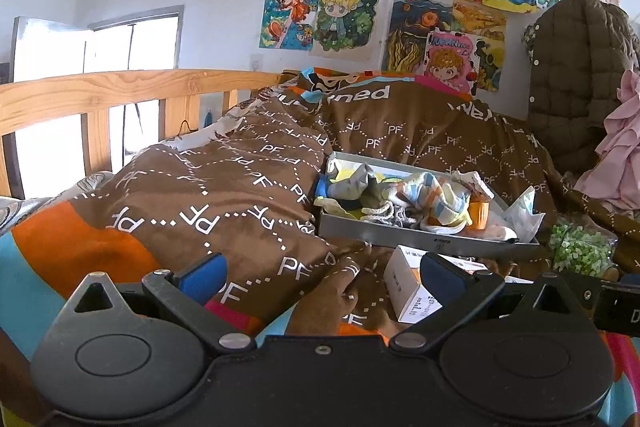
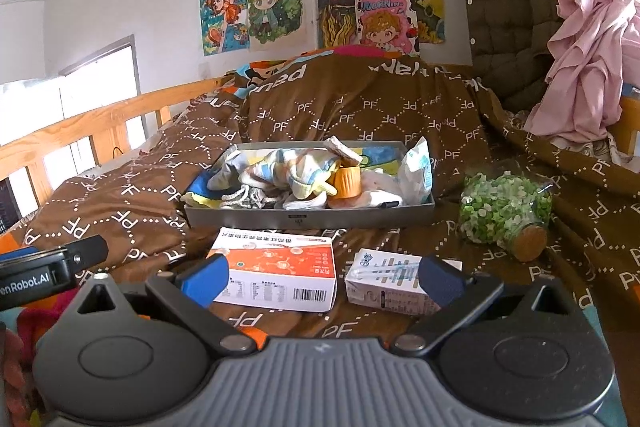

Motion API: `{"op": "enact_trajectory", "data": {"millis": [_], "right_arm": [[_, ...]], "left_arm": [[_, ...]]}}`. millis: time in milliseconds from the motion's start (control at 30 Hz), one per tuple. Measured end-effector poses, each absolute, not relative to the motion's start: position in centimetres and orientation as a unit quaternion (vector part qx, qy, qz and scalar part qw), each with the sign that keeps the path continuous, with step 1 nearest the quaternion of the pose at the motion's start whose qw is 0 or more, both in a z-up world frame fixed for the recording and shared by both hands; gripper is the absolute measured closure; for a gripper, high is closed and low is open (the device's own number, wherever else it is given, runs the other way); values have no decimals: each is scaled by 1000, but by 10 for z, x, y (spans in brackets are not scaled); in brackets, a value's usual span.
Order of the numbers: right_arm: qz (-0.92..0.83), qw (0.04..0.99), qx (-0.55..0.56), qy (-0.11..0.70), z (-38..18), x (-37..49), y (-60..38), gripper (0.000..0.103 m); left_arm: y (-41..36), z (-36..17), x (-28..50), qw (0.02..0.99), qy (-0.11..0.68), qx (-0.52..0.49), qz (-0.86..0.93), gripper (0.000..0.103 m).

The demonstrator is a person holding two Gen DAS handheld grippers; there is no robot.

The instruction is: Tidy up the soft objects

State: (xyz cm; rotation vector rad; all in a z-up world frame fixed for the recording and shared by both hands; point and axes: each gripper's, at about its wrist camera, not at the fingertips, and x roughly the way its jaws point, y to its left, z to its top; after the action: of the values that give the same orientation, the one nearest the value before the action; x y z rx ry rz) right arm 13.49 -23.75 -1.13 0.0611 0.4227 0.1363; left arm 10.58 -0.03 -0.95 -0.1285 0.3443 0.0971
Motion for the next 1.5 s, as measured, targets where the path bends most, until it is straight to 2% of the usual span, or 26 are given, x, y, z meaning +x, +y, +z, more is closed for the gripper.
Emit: {"op": "enact_trajectory", "data": {"millis": [1500], "right_arm": [[73, 971, 32, 226, -17, 139, -235, 0]], "left_arm": [[-1, -16, 106, 981, 177, -61, 49, 1]]}}
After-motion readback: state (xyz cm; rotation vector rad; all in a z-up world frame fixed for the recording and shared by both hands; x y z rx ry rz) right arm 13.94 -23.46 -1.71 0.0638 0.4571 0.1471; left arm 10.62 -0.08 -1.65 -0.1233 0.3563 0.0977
